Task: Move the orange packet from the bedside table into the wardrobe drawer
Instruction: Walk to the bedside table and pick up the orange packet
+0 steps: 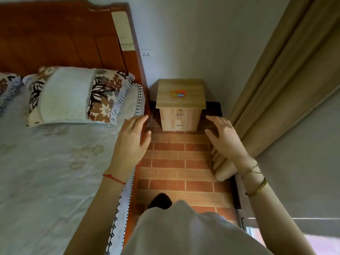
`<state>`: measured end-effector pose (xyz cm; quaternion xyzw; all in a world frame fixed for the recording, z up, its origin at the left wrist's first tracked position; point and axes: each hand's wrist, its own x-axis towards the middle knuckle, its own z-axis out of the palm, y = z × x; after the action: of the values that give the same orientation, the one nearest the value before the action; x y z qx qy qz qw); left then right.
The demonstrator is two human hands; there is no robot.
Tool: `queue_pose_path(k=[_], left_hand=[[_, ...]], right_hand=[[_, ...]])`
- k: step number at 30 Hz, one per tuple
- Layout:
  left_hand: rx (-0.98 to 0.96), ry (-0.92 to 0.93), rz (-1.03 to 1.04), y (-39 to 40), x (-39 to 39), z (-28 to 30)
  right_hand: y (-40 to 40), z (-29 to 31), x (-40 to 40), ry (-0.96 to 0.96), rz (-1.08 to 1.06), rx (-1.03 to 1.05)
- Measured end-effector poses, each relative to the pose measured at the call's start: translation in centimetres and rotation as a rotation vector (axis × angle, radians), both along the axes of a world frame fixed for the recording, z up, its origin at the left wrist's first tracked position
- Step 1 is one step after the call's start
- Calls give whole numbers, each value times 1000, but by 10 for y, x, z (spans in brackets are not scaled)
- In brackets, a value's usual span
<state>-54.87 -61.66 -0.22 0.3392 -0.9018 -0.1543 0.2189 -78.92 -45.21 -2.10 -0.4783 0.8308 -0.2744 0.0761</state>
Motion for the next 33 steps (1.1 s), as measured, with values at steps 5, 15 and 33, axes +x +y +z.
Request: queue_pose_path(k=[5,15,33], left_hand=[[45,-23,2,-65,-58,-15],[95,-52,-22,-253,-187,-48],[159,-76,-54,-477,-348,-99]], right_hand=[[-71,-21,-54,-44,7,14],[-254,-57,-171,-166,-42,127],[-487,-125,-337,-351,-199,250]])
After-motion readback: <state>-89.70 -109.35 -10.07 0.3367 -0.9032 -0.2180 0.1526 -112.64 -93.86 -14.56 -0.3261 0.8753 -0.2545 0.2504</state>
